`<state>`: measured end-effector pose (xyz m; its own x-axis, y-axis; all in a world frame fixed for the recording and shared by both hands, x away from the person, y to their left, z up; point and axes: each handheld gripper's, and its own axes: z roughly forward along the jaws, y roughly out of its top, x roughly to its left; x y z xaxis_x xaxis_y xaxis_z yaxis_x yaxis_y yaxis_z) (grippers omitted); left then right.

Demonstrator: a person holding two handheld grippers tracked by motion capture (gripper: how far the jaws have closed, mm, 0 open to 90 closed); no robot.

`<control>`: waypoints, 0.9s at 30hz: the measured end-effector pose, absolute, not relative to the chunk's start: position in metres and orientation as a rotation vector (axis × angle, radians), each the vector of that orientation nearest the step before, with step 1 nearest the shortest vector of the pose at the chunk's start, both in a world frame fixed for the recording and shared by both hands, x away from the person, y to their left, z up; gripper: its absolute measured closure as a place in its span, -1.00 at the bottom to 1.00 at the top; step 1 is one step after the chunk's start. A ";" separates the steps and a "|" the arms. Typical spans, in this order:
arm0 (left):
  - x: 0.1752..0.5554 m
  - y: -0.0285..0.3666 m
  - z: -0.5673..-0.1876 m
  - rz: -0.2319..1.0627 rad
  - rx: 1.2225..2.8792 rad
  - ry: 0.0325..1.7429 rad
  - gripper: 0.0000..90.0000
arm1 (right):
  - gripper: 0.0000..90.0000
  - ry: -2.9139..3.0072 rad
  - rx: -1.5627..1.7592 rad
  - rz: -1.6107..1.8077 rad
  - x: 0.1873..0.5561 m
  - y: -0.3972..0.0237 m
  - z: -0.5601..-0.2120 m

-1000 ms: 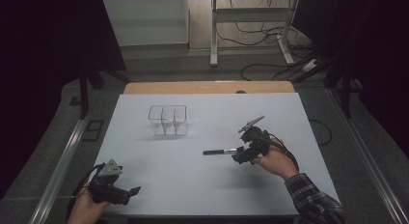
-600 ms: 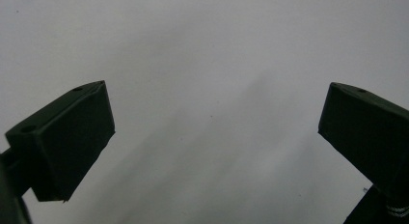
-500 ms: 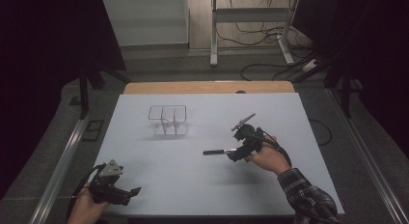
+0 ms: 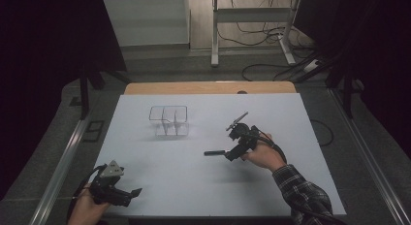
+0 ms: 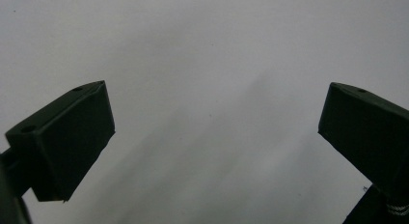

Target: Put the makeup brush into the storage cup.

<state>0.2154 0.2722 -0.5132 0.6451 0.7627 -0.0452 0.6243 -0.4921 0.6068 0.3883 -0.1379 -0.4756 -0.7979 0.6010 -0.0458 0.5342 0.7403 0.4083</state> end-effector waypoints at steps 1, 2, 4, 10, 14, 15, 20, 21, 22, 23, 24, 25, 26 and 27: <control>0.215 0.272 -0.513 0.306 2.273 1.076 -1.00 | -1.00 2.767 0.908 0.566 0.388 -0.137 -0.476; 0.215 0.272 -0.513 0.306 2.273 1.076 -1.00 | -1.00 2.767 0.908 0.566 0.388 -0.137 -0.476; 0.215 0.272 -0.513 0.306 2.273 1.075 -1.00 | -1.00 2.769 0.901 0.566 0.389 -0.135 -0.476; 0.215 0.272 -0.514 0.305 2.276 1.075 -1.00 | -1.00 2.776 0.904 0.560 0.393 -0.130 -0.478; 0.216 0.272 -0.514 0.305 2.278 1.075 -1.00 | -1.00 2.783 0.895 0.563 0.394 -0.125 -0.478; 0.216 0.272 -0.514 0.305 2.278 1.075 -1.00 | -1.00 2.786 0.893 0.566 0.395 -0.123 -0.478; 0.215 0.272 -0.514 0.305 2.277 1.075 -1.00 | -1.00 2.795 0.883 0.566 0.396 -0.114 -0.479; 0.215 0.272 -0.514 0.306 2.275 1.074 -1.00 | -1.00 2.794 0.884 0.570 0.396 -0.112 -0.479; 0.215 0.272 -0.514 0.304 2.274 1.074 -1.00 | -1.00 2.799 0.881 0.571 0.397 -0.111 -0.479; 0.215 0.272 -0.514 0.304 2.273 1.075 -1.00 | -1.00 2.800 0.877 0.570 0.397 -0.110 -0.480; 0.215 0.272 -0.514 0.304 2.273 1.075 -1.00 | -1.00 2.801 0.874 0.567 0.397 -0.109 -0.480; 0.215 0.272 -0.514 0.304 2.273 1.075 -1.00 | -1.00 2.802 0.873 0.562 0.397 -0.108 -0.480; 0.215 0.272 -0.514 0.304 2.273 1.074 -1.00 | -1.00 2.803 0.871 0.556 0.398 -0.108 -0.480; 0.215 0.272 -0.514 0.303 2.273 1.073 -1.00 | -1.00 2.805 0.871 0.553 0.398 -0.109 -0.481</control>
